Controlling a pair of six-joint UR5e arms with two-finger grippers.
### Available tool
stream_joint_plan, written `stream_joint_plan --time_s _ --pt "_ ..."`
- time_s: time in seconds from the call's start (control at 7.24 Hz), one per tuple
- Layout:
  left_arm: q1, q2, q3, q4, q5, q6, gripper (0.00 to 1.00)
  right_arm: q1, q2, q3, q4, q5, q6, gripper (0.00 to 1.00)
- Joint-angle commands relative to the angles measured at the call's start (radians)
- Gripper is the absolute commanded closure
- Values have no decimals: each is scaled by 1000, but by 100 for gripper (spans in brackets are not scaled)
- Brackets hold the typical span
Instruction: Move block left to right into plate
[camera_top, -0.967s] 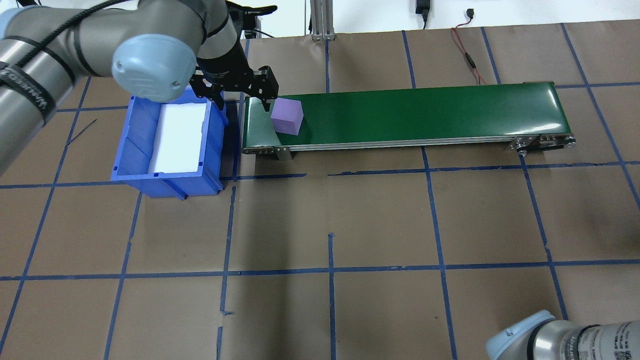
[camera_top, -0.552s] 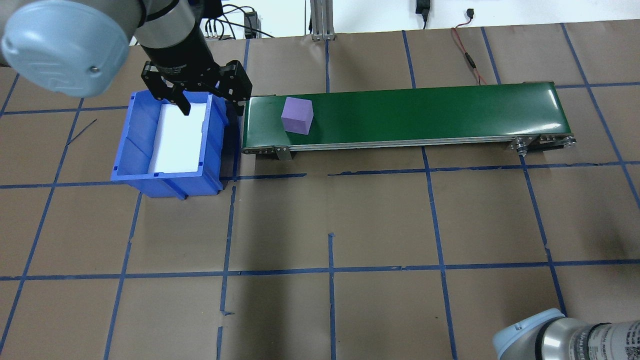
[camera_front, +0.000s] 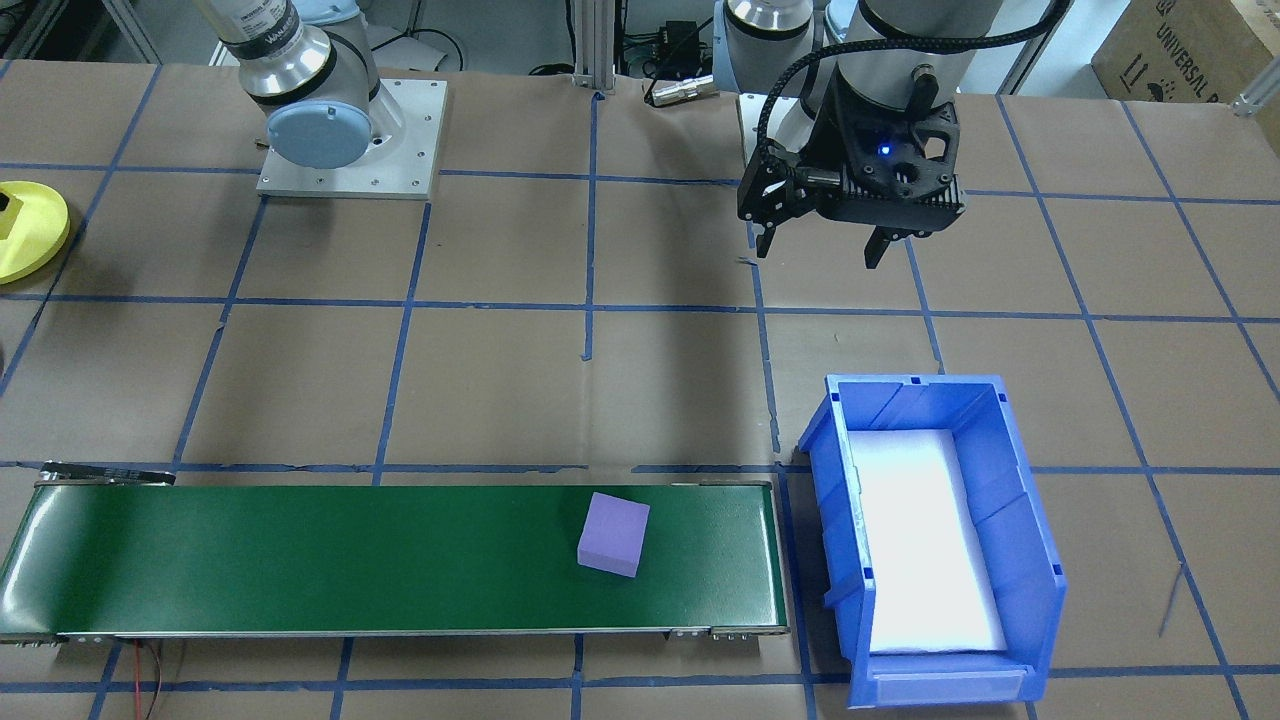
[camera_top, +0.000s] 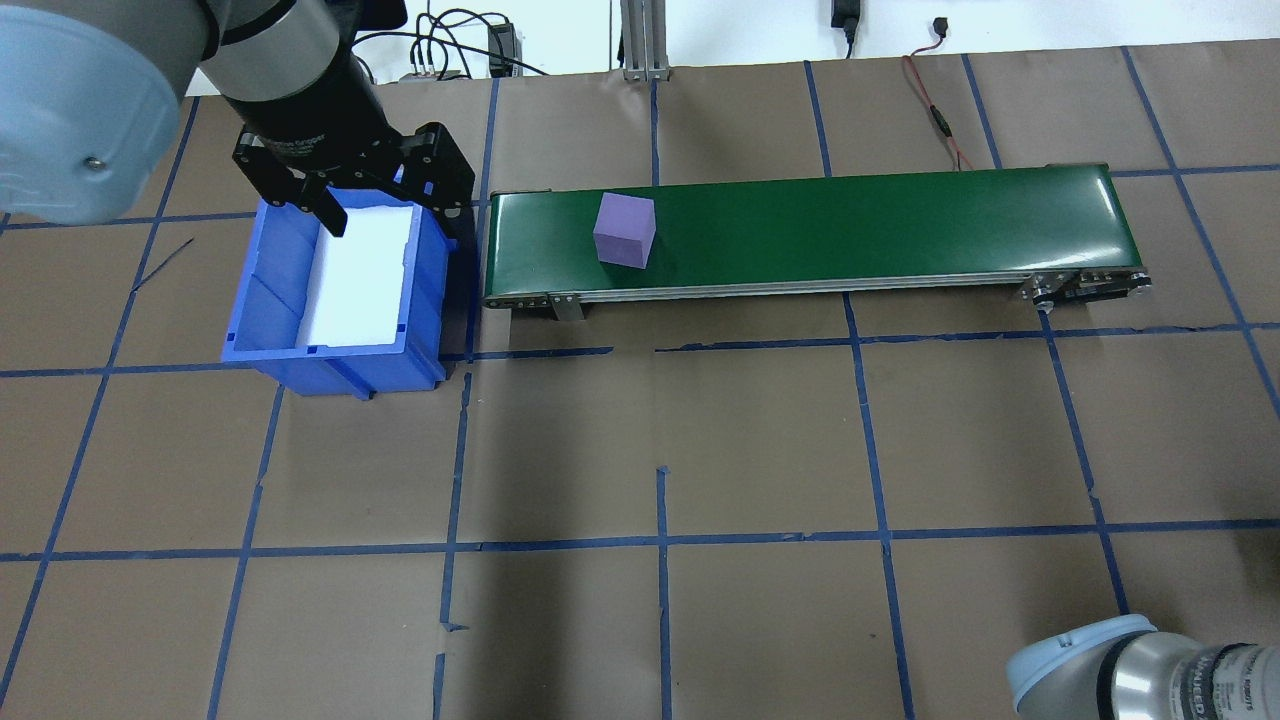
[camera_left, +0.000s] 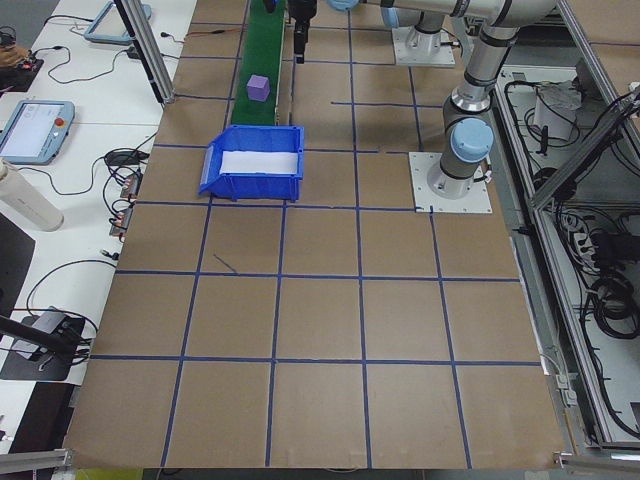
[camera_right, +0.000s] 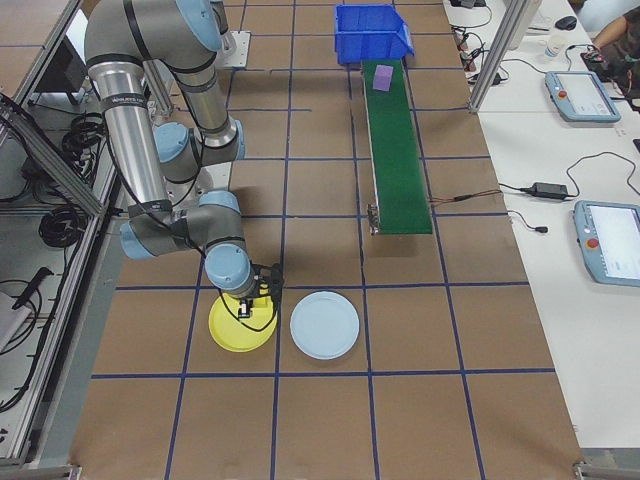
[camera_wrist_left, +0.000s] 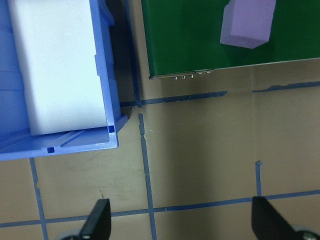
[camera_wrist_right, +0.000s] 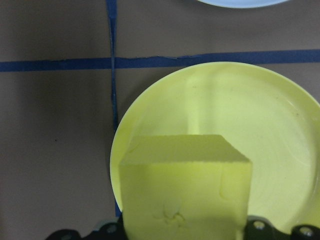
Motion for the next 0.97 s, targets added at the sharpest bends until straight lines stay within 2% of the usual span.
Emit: stream_joint_plan --time_s 0.0,0.14,0.28,0.41,0.55,0.69,0.83 --pt "19 10 -2 29 21 -3 0 -8 15 -8 -16 5 -18 36" --pt "83 13 -4 52 38 -1 0 -8 15 -6 -14 6 -26 32" --pt "105 30 -8 37 39 0 0 -8 15 -6 -14 16 -26 25" --pt "103 36 -17 29 39 -1 0 -8 15 -6 -16 60 -29 16" --pt "102 40 -25 21 38 0 0 -8 13 -8 -14 77 -26 8" --pt "102 40 -25 7 27 0 0 -8 0 -18 -13 75 -18 2" --pt "103 40 -24 -23 26 0 0 16 -17 -50 4 72 8 0"
